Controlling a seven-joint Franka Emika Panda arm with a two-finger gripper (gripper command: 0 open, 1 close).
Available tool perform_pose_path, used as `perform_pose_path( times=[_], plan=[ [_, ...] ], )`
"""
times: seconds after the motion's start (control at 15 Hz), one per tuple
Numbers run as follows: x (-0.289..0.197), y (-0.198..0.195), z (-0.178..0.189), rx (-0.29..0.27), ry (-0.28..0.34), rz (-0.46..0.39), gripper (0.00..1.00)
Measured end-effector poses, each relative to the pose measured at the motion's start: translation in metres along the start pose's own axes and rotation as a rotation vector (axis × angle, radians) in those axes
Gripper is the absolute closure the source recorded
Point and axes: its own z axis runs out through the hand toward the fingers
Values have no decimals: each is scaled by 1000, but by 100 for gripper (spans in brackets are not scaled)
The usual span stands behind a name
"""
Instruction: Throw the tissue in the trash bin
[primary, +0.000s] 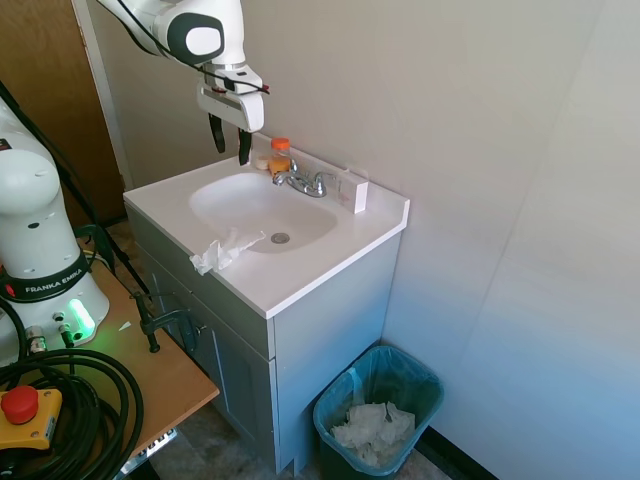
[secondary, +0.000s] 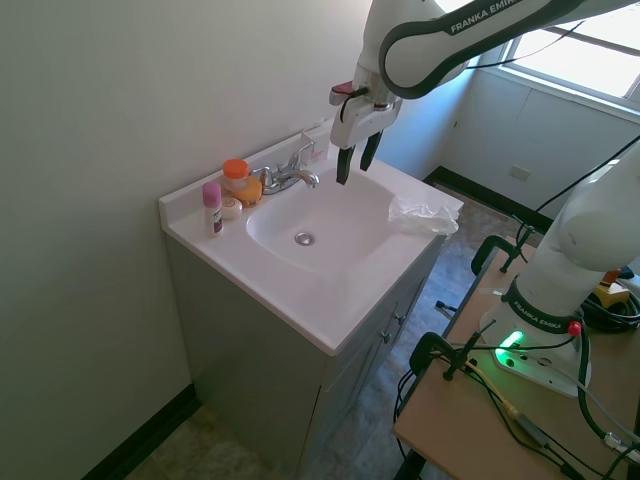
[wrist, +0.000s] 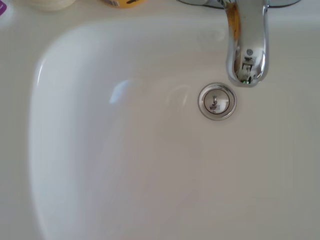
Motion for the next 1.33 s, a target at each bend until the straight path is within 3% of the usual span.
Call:
perform_pose_path(
  times=[0.27, 0.53, 0.67, 0.87, 1.13, 1.33],
  plan=[
    [6, 8, 2, -21, -6, 13, 0],
    [33, 49, 10, -65, 10, 78, 0],
    [44, 76, 20, -114, 7, 103, 0],
    [47, 114, 39, -205, -45, 104, 0],
    [48, 134, 62, -260, -102, 85, 0],
    [51, 138, 99, -300, -137, 69, 0]
  ],
)
